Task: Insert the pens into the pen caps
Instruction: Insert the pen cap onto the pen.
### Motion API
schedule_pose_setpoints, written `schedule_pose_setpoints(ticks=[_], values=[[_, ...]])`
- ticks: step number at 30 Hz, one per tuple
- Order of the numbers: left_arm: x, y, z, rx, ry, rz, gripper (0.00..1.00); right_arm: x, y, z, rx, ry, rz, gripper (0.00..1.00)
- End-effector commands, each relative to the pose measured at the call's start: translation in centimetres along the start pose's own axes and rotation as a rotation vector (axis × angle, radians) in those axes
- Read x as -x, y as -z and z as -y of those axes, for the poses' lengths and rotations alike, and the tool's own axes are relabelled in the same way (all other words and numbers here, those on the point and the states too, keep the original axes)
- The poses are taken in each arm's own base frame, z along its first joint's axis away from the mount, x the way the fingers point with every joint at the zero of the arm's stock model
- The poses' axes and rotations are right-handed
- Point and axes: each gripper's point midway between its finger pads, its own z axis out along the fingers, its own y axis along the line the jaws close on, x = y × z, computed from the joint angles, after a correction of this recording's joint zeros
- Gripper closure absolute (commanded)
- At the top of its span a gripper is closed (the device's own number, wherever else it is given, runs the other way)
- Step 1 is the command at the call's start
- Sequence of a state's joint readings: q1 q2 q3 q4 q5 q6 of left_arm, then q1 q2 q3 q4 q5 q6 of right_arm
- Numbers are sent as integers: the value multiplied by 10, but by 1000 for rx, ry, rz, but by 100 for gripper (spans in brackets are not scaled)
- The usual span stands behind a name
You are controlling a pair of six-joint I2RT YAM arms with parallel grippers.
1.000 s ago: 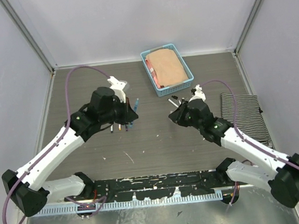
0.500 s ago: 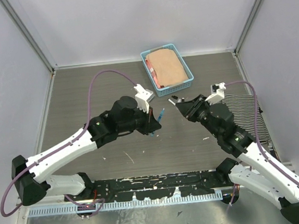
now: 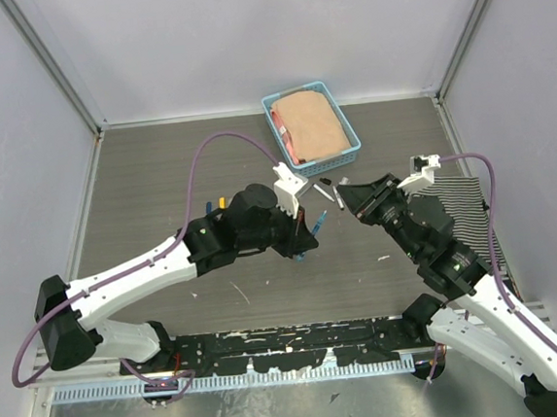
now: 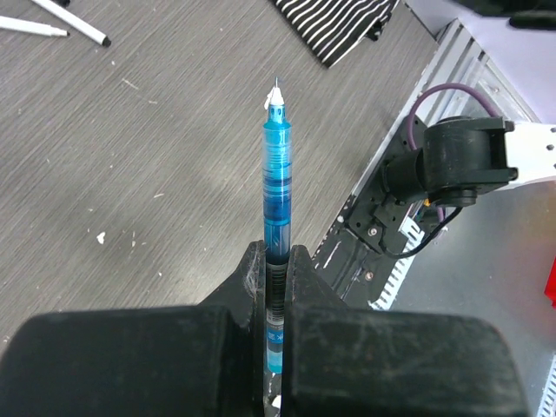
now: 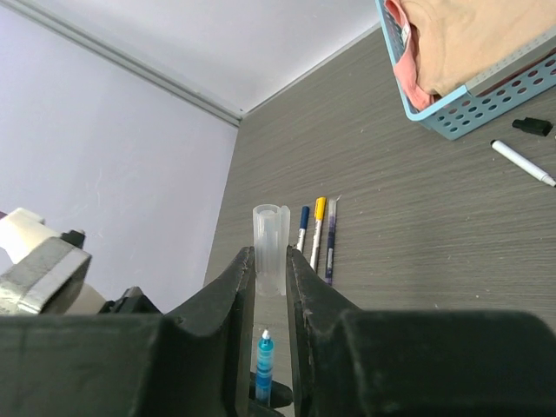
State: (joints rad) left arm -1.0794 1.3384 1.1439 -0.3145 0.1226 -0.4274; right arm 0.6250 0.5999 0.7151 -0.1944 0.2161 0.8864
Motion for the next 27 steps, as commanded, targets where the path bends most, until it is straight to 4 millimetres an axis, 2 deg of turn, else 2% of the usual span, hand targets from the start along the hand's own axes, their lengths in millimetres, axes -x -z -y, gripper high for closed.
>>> schedule_pose_setpoints(ticks=[1,7,27], values=[[31,5,19,-53,-24,91,100,13,6,-22,69,-15,18,80],[33,3,20,-55,-25,94,100,4,4,-27,94,-3,-28,80],[37,3,20,-51,-24,105,100,-4,6,-30,113,15,-75,80]])
